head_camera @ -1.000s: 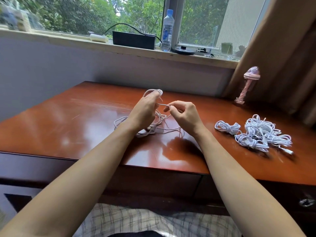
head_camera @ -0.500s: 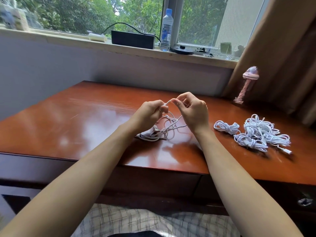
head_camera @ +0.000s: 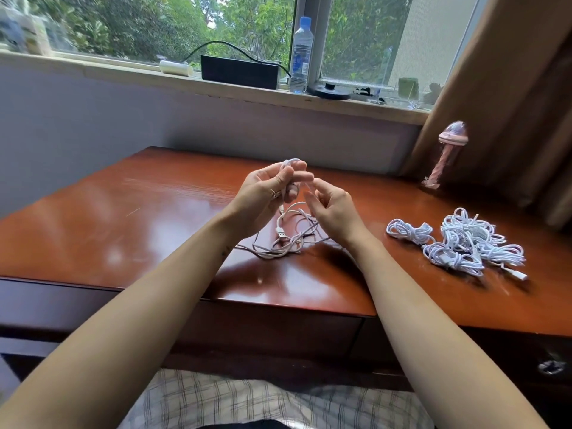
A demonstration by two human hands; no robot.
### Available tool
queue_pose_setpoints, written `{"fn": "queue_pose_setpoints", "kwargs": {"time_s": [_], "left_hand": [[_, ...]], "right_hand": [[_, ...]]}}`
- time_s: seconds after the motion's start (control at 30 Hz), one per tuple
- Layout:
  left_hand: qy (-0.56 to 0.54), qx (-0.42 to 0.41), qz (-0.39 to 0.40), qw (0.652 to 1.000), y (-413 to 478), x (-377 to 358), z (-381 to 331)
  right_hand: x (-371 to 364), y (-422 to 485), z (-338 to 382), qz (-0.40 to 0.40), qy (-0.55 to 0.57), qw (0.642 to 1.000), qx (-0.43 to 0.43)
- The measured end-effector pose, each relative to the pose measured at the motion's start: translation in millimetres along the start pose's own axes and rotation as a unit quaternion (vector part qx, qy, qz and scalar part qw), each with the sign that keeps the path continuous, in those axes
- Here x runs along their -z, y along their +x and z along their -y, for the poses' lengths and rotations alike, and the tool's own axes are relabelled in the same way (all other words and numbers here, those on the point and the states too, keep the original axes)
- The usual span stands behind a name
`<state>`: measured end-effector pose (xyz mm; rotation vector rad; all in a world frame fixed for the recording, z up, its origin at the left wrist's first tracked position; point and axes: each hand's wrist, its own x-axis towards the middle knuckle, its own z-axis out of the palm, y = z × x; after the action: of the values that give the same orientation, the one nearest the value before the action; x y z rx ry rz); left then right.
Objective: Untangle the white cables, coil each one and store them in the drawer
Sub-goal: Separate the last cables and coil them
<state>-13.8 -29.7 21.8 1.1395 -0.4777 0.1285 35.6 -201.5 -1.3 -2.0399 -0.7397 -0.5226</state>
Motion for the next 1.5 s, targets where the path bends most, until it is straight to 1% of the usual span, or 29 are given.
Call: {"fn": "queue_pose_setpoints", "kwargs": {"time_s": [0.13,0.33,0.47,0.6,0.7,0.83,0.93,1.03,1.13,1.23,1.33,1.43,1.5], "left_hand": [[-0.079,-0.010,-0.024,0.997,5,6,-4],[-0.068,-0.026,-0.070,0.995,8,12,-1],[-0.010,-0.045,-0.096,0.994,10,13,4],[0.096,-0.066,-0.125,0.985,10,10,9],[0.214,-0.099,-0.128,0.963,12,12,15],[0.385,-0.159,-0.103,0.903,14,18,23],[0.462,-0.185,-0.084,0.863,13,20,25],[0.502,-0.173,-0.047,0.846,11,24,25],[0.547,-0.170,-0.008,0.820,10,27,26],[0.560,-0.157,0.008,0.814,10,28,27],[0.573,-0.148,0.007,0.806,10,28,24],[0.575,-0.152,0.025,0.803,9,25,19],[0.591,-0.156,0.034,0.791,7,23,18]], "right_hand": [[-3,-2,-3,0.054,-0.025,0.998,-0.003],[-7,-6,2,0.101,-0.069,0.993,0.003],[-11,-6,6,0.118,-0.093,0.989,0.000],[-11,-8,10,0.126,-0.091,0.988,0.005],[-12,-8,11,0.122,-0.084,0.989,0.011],[-13,-9,13,0.112,-0.080,0.990,0.040],[-14,-9,12,0.089,-0.078,0.992,0.042],[-12,-7,12,0.057,-0.086,0.994,0.035],[-6,-6,12,0.034,-0.114,0.992,0.035],[0,-5,11,0.014,-0.141,0.989,0.038],[4,-4,10,-0.005,-0.172,0.984,0.046],[6,-4,8,-0.007,-0.188,0.980,0.062],[7,-3,8,-0.010,-0.194,0.977,0.084]]}}
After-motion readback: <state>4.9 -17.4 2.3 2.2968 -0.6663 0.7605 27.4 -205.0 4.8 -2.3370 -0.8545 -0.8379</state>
